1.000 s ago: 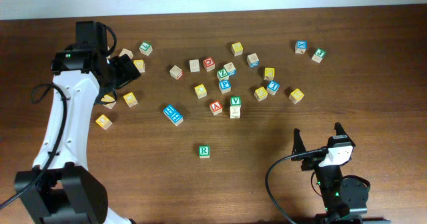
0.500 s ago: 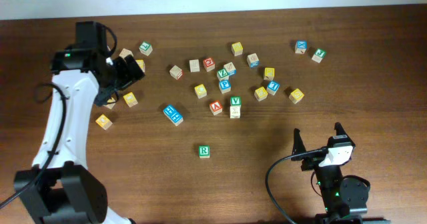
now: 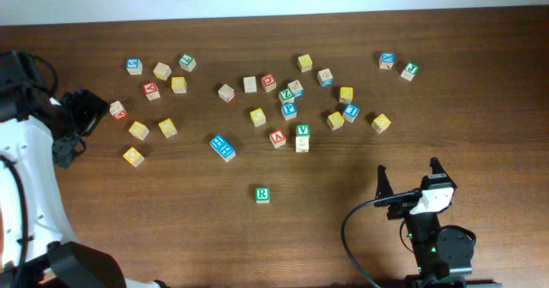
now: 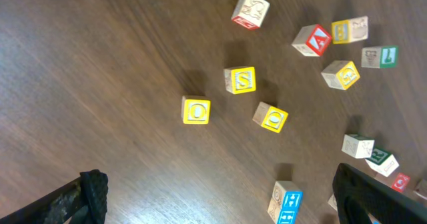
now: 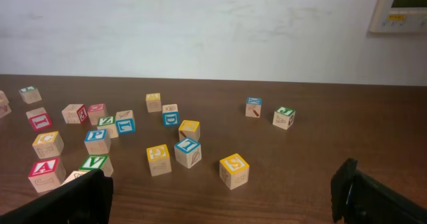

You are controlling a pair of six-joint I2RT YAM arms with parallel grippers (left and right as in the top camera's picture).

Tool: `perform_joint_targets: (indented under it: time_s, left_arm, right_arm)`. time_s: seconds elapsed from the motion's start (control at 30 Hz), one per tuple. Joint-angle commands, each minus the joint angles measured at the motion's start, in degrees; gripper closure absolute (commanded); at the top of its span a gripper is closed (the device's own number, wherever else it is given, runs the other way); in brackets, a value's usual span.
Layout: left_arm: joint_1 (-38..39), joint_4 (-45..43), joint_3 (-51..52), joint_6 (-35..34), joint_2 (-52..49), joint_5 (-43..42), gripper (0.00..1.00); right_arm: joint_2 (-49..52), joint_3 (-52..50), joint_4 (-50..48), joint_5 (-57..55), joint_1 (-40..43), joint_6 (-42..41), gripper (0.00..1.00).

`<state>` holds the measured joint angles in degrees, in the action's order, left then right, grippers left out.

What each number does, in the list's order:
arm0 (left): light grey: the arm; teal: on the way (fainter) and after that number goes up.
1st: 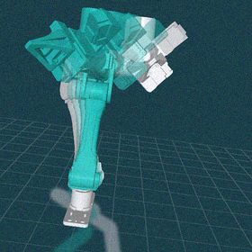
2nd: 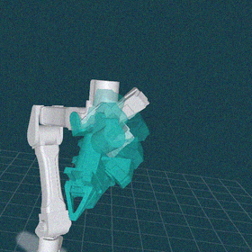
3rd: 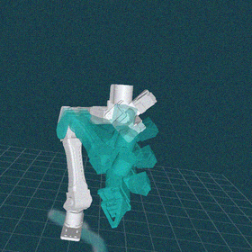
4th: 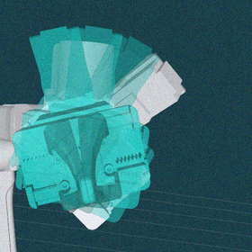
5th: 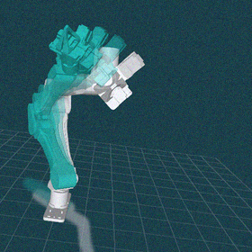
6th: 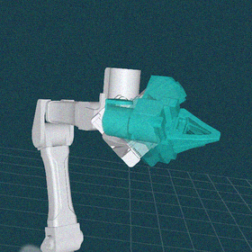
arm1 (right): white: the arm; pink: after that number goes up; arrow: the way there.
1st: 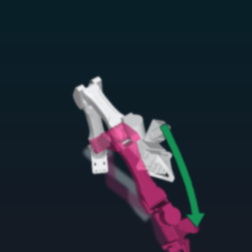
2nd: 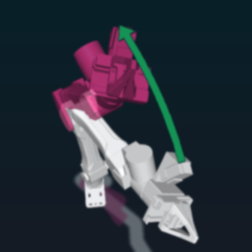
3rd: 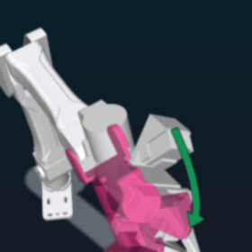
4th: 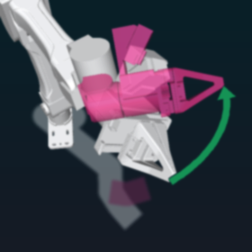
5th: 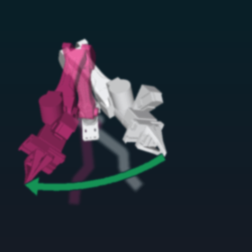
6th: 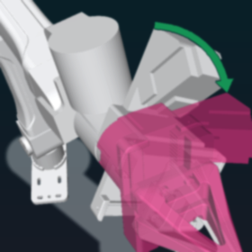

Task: Spell out RSS
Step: 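Align the left gripper above the yellow S block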

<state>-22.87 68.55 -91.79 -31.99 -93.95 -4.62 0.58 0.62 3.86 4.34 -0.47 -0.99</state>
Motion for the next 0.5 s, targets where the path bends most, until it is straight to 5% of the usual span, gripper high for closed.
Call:
perform_joint_targets:
  time_s: [0.0,0.2,0.47]
  left_arm:
    - [2.6,-0.5,-0.9,2.1,0.4,0.2,0.01]
    - [7.3,-0.6,-0.9,3.6,-3.2,10.1,0.01]
    - [7.3,-2.4,-0.9,7.0,-9.0,8.4,0.01]
  right_arm:
    - [-0.4,-0.3,0.4,-0.1,-0.3,0.3,0.02]
    - [-0.4,-0.3,0.4,-0.1,-0.3,0.3,0.02]
    - [-0.4,-0.3,0.4,-0.1,-0.3,0.3,0.02]
